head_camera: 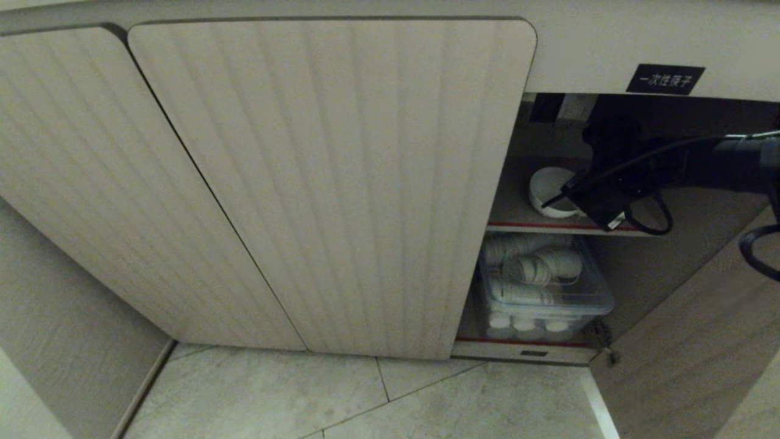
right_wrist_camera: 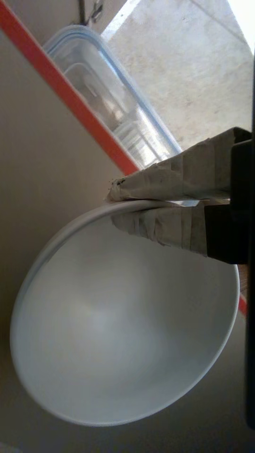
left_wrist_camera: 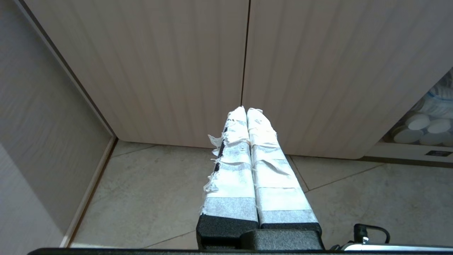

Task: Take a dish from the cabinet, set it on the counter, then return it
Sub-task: Put it back into the cabinet

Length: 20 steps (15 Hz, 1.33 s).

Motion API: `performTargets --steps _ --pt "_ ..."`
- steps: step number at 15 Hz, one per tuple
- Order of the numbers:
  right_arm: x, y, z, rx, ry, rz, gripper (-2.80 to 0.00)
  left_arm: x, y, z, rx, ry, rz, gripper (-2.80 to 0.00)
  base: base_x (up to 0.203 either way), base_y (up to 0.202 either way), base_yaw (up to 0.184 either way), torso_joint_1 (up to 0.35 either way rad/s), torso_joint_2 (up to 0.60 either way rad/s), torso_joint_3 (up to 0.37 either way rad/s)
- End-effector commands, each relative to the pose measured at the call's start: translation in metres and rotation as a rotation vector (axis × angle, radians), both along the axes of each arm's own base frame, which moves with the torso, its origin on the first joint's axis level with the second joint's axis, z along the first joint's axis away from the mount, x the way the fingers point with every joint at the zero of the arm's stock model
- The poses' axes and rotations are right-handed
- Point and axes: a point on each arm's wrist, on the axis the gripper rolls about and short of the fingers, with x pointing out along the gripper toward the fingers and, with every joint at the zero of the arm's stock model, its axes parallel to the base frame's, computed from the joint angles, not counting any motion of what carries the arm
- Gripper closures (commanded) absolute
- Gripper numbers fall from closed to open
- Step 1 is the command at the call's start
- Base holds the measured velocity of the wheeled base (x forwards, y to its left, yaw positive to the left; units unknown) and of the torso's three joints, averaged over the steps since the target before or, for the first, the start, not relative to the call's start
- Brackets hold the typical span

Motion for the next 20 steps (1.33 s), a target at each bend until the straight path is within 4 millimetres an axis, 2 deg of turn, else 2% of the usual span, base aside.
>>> performTargets --steps 1,12,13,20 --pt "0.0038 0.0005 -0.0040 0.000 -0.008 -0.006 0.00 0.0000 0.0000 -0.0001 -0.001 0.000 0.001 0.00 0.000 0.000 0.000 0.000 0.00 0.000" --pt "0.0090 0.0006 -0.0058 -0.006 -0.043 -0.019 0.00 0.0000 0.0000 0.0000 -0.001 -0.001 0.001 0.00 0.000 0.000 0.000 0.000 0.00 0.000" --pt "0.0090 0.0007 -0.0061 -0.005 -0.041 -0.019 -2.80 0.0000 0.0000 -0.0001 -0.001 0.000 0.000 0.00 0.000 0.000 0.000 0.000 0.00 0.000" --pt "0.0098 0.0004 -0.0090 -0.013 -0.037 -0.031 -2.80 -0.0001 0.0000 0.0002 -0.001 -0.001 0.000 0.00 0.000 0.000 0.000 0.000 0.00 0.000"
